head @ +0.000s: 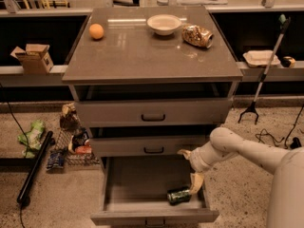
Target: Pick green can from bottom drawer and place on counter
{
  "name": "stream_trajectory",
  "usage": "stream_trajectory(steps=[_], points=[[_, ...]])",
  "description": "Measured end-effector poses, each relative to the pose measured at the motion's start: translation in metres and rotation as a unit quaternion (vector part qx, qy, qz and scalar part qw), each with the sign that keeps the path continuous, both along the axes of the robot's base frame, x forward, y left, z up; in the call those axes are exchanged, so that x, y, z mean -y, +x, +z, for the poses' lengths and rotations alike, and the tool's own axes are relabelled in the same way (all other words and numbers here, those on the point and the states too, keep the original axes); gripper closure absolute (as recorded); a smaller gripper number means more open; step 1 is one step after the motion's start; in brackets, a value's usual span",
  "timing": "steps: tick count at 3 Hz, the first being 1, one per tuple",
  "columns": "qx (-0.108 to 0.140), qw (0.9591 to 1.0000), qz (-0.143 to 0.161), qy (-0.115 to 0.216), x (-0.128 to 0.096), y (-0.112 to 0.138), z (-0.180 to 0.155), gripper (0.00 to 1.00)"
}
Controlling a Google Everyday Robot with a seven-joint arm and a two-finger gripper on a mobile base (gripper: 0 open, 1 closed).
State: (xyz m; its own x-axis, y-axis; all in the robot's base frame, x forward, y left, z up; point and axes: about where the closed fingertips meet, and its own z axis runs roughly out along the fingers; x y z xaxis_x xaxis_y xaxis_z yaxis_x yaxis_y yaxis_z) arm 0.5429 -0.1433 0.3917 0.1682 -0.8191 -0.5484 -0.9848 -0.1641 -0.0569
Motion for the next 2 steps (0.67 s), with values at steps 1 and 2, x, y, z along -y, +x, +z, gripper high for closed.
stream_trajectory(steps=[1,2], points=[[0.003,0.9999,0.003,-0.013,0.004,0.008,-0.034,0.0],[0.008,0.9997,0.015,-0.018,0.003,0.019,-0.075,0.0]])
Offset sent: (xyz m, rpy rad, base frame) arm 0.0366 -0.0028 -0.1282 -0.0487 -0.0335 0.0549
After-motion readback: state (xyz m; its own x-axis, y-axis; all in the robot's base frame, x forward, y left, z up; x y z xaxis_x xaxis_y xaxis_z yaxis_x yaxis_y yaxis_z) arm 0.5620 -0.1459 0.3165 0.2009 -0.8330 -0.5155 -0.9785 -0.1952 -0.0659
